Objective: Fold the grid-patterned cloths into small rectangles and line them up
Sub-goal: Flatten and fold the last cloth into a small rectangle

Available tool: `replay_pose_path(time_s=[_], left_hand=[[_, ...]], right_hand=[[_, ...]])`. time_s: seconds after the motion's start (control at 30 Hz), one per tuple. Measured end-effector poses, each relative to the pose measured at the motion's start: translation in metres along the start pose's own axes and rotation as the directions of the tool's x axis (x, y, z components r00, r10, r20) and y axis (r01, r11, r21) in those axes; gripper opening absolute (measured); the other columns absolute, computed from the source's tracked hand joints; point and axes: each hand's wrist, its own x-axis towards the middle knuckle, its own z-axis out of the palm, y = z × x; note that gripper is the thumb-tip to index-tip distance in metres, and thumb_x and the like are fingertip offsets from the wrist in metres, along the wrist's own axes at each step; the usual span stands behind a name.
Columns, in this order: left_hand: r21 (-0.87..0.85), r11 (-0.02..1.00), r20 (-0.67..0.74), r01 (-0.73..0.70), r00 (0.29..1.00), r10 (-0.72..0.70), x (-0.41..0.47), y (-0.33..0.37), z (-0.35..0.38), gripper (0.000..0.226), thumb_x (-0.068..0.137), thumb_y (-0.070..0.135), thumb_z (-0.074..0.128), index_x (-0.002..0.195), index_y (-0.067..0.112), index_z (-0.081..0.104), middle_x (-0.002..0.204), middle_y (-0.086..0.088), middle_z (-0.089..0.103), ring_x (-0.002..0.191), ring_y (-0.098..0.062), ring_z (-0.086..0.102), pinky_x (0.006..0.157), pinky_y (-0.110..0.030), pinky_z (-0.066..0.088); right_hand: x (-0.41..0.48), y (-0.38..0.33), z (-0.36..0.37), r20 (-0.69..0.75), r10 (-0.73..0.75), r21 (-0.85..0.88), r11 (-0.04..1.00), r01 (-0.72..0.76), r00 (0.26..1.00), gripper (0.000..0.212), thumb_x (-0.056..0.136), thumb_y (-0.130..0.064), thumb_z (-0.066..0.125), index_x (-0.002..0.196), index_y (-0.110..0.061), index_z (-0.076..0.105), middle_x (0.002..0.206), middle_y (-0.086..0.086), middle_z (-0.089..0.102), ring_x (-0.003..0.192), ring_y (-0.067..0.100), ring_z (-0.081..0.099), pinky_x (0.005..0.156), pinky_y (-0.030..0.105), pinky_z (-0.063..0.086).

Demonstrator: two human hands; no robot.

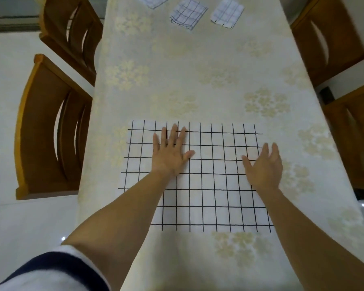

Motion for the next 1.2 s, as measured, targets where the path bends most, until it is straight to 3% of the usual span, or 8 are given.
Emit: replay_pose_path(time_s=[0.37, 0.5, 0.67, 0.83, 0.87, 0.9, 1.0, 1.2], left_hand=[[-0.034, 0.991, 0.232, -0.129, 0.964, 0.133, -0.049, 0.001, 0.005, 0.102, 0.085, 0.080, 0.047, 0.157, 0.041, -0.013, 0.164, 0.009, -0.028, 0.149, -0.034, -0.030, 0.119, -0.063, -0.012], [0.060, 0.985, 0.249, -0.161, 0.958, 0.141, -0.050, 0.012, -0.003, 0.118, 0.074, 0.084, 0.058, 0.159, 0.037, -0.010, 0.165, 0.005, -0.027, 0.149, -0.038, -0.028, 0.117, -0.065, -0.014], [0.081, 0.981, 0.325, -0.179, 0.935, 0.144, -0.048, 0.028, -0.009, 0.137, 0.066, 0.075, 0.075, 0.158, 0.028, -0.016, 0.165, -0.001, -0.027, 0.150, -0.040, -0.023, 0.119, -0.065, -0.005], [0.113, 0.988, 0.415, -0.105, 0.909, 0.049, -0.044, 0.043, -0.013, 0.152, 0.058, 0.069, 0.085, 0.155, 0.029, -0.026, 0.160, -0.001, -0.038, 0.148, -0.046, -0.025, 0.112, -0.076, -0.003], [0.128, 0.987, 0.425, -0.094, 0.905, 0.031, -0.043, 0.045, -0.013, 0.155, 0.056, 0.070, 0.085, 0.153, 0.029, -0.029, 0.158, -0.001, -0.041, 0.147, -0.047, -0.026, 0.110, -0.078, -0.003], [0.138, 0.987, 0.433, -0.086, 0.901, 0.018, -0.043, 0.046, -0.012, 0.157, 0.055, 0.071, 0.085, 0.152, 0.029, -0.031, 0.156, -0.002, -0.043, 0.146, -0.047, -0.028, 0.108, -0.080, -0.004], [0.142, 0.987, 0.464, -0.070, 0.886, -0.004, -0.043, 0.049, -0.010, 0.161, 0.054, 0.072, 0.085, 0.148, 0.028, -0.038, 0.152, -0.004, -0.050, 0.143, -0.049, -0.033, 0.105, -0.083, -0.006], [0.093, 0.993, 0.459, -0.068, 0.888, 0.018, -0.042, 0.047, -0.010, 0.160, 0.054, 0.069, 0.087, 0.149, 0.030, -0.036, 0.152, -0.002, -0.049, 0.143, -0.046, -0.035, 0.106, -0.082, -0.008]], right_hand=[[-0.019, 0.029, -0.034, 0.359, 0.264, 0.465, 0.781, -0.416, 0.895, 0.069, 0.086, -0.042, 0.075, 0.133, 0.003, 0.053, 0.135, 0.020, 0.057, 0.120, 0.036, 0.057, 0.096, 0.039, 0.047], [-0.030, 0.032, -0.050, 0.209, 0.180, 0.525, 0.809, -0.266, 0.961, 0.040, 0.091, -0.043, 0.066, 0.074, -0.009, 0.055, 0.071, 0.008, 0.056, 0.076, 0.028, 0.057, 0.064, 0.032, 0.037], [-0.055, 0.022, -0.069, 0.033, 0.039, 0.381, 0.923, -0.048, 0.999, 0.046, 0.098, -0.032, 0.060, 0.112, 0.012, 0.062, 0.114, 0.026, 0.065, 0.108, 0.041, 0.059, 0.092, 0.043, 0.045], [-0.070, 0.008, -0.086, 0.049, 0.040, 0.541, 0.839, -0.060, 0.998, 0.045, 0.100, -0.032, 0.055, 0.067, -0.003, 0.046, 0.061, 0.015, 0.047, 0.059, 0.031, 0.044, 0.062, 0.037, 0.037], [-0.072, 0.004, -0.090, 0.037, 0.025, 0.544, 0.838, -0.041, 0.999, 0.047, 0.101, -0.032, 0.053, 0.067, -0.001, 0.042, 0.074, -0.004, 0.027, 0.056, 0.032, 0.040, 0.061, 0.037, 0.036], [-0.075, -0.001, -0.093, 0.016, 0.000, 0.537, 0.844, -0.009, 1.000, 0.047, 0.102, -0.031, 0.052, 0.068, 0.000, 0.040, 0.086, 0.029, 0.059, 0.055, 0.032, 0.040, 0.060, 0.038, 0.036], [-0.089, -0.022, -0.105, -0.033, -0.128, 0.483, 0.866, 0.128, 0.991, 0.046, 0.104, -0.029, 0.045, 0.064, -0.011, 0.031, 0.057, 0.005, 0.031, 0.056, 0.022, 0.032, 0.062, 0.035, 0.029], [-0.115, -0.066, -0.116, -0.080, -0.283, 0.442, 0.850, 0.288, 0.956, 0.044, 0.107, -0.028, 0.038, 0.074, -0.001, 0.050, 0.068, 0.014, 0.057, 0.063, 0.029, 0.047, 0.062, 0.040, 0.039]])
